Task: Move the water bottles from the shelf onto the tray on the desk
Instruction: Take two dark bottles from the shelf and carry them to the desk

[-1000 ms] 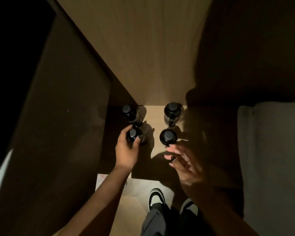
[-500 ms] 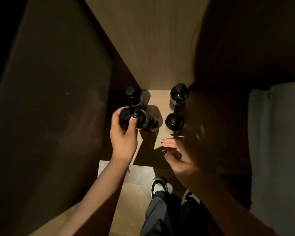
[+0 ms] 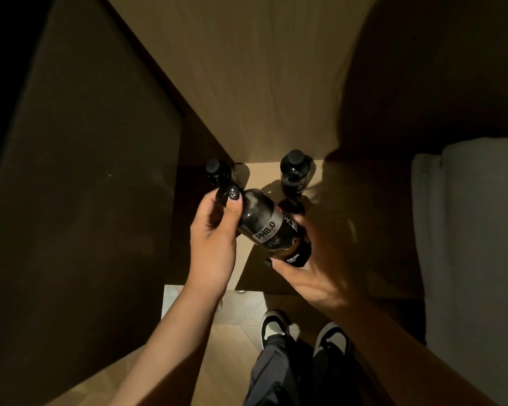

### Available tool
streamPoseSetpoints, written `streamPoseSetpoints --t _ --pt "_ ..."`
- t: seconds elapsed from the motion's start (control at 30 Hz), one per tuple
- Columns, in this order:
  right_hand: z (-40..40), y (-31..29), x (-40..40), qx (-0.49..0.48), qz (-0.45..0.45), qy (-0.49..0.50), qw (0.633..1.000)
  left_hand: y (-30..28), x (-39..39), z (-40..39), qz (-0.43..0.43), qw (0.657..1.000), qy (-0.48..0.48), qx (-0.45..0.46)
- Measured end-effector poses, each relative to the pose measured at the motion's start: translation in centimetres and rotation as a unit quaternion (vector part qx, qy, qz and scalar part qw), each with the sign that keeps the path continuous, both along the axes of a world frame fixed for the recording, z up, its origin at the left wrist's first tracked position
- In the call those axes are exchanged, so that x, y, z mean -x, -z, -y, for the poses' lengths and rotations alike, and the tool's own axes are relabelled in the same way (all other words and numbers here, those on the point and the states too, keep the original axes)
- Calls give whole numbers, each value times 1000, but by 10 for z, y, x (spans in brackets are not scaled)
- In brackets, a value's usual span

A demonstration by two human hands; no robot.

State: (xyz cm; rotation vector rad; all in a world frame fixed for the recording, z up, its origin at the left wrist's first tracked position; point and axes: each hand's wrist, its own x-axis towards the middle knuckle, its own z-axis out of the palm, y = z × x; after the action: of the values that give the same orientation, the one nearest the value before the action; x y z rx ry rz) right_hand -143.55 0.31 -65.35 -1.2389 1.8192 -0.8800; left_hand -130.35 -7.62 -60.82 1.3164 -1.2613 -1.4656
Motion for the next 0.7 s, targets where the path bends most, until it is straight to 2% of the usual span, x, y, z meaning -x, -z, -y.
streamPoseSetpoints --t 0.07,0.17,0.27,0.33,0.43,0.53,0.63,0.7 --pt "-7 4 1 -16 54 21 998 7 0 -5 -11 999 27 -17" --pt "-17 4 -2 -21 97 46 994 21 -1 -15 -66 991 73 -87" --pt "-25 9 -7 2 47 50 998 30 9 -27 -108 980 80 -145" --pt "-28 3 -11 -26 109 6 994 28 16 -28 -162 961 58 -217" --pt "-35 -2 -13 -41 175 -55 982 32 14 -23 -262 909 31 -324" --pt "-41 -9 -11 -47 210 -59 975 44 4 -20 -316 878 -44 -356" --pt "-37 -10 -2 -9 160 19 987 54 -7 -21 -321 861 -96 -383" --pt "-24 -9 7 26 182 80 980 62 -16 -22 -335 848 -119 -394"
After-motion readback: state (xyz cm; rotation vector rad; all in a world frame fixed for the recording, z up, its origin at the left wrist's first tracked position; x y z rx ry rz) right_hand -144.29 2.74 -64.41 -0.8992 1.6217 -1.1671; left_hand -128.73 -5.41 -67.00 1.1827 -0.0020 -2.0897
